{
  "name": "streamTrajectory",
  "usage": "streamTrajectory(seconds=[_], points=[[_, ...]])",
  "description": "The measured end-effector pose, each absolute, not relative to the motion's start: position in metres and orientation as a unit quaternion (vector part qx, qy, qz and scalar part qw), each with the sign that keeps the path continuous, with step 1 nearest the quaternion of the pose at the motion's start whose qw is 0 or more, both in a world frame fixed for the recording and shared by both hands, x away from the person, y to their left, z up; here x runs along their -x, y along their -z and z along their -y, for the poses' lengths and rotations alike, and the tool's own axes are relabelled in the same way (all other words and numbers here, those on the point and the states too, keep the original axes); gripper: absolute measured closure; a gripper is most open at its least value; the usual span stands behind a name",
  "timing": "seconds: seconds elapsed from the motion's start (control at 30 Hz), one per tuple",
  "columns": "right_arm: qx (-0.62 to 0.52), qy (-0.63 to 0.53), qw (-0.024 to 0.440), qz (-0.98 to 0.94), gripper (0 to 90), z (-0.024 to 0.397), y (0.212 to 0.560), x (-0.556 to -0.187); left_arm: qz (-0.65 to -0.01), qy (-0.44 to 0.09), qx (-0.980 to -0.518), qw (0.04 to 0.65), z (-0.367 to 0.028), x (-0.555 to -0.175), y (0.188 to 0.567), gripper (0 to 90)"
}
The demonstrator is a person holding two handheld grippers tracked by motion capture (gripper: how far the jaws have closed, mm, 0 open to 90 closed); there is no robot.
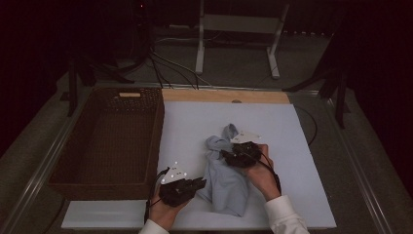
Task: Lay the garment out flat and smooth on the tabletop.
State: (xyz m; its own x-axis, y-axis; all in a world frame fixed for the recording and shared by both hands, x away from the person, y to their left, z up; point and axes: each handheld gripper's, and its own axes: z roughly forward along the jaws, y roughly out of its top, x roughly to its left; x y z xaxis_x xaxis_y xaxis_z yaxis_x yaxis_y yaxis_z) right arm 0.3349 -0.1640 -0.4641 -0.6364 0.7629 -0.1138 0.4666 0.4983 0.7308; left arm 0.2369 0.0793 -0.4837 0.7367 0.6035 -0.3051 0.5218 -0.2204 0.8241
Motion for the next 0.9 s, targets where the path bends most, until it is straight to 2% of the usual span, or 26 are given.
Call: streamTrajectory(seconds=[0.03,0.07,0.2,0.27,0.37,0.4,0.43,0.47,0.5,0.9], points=[[-0.363,-0.342,0.215,-0.84,36.0,0.163,0.464,-0.334,-0.361,-0.04,-0.78,0.51,-0.079,-0.237,0.484,85.3],[-0.36,-0.343,0.211,-0.841,34.2,0.162,0.464,-0.334,-0.361,-0.04,-0.78,0.51,-0.079,-0.237,0.484,85.3],[-0.36,-0.335,0.217,-0.843,36.7,0.159,0.464,-0.334,-0.361,-0.04,-0.78,0.51,-0.079,-0.237,0.484,85.3],[-0.364,-0.323,0.226,-0.844,41.7,0.158,0.465,-0.336,-0.361,-0.041,-0.78,0.51,-0.079,-0.237,0.484,85.3],[-0.366,-0.323,0.22,-0.845,63.9,0.16,0.464,-0.337,-0.361,-0.04,-0.78,0.51,-0.08,-0.237,0.484,85.3],[-0.366,-0.323,0.22,-0.845,63.9,0.16,0.464,-0.337,-0.361,-0.04,-0.78,0.51,-0.08,-0.237,0.484,85.3],[-0.367,-0.324,0.219,-0.844,70.5,0.162,0.464,-0.338,-0.361,-0.04,-0.78,0.51,-0.079,-0.237,0.484,85.3],[-0.37,-0.324,0.219,-0.842,80.8,0.165,0.463,-0.338,-0.361,-0.04,-0.78,0.511,-0.079,-0.237,0.484,85.3],[-0.374,-0.324,0.219,-0.841,83.3,0.167,0.462,-0.338,-0.361,-0.04,-0.78,0.511,-0.079,-0.237,0.484,85.3],[-0.413,-0.348,0.244,-0.806,86.1,0.196,0.445,-0.341,-0.361,-0.038,-0.779,0.511,-0.079,-0.237,0.484,85.2]])
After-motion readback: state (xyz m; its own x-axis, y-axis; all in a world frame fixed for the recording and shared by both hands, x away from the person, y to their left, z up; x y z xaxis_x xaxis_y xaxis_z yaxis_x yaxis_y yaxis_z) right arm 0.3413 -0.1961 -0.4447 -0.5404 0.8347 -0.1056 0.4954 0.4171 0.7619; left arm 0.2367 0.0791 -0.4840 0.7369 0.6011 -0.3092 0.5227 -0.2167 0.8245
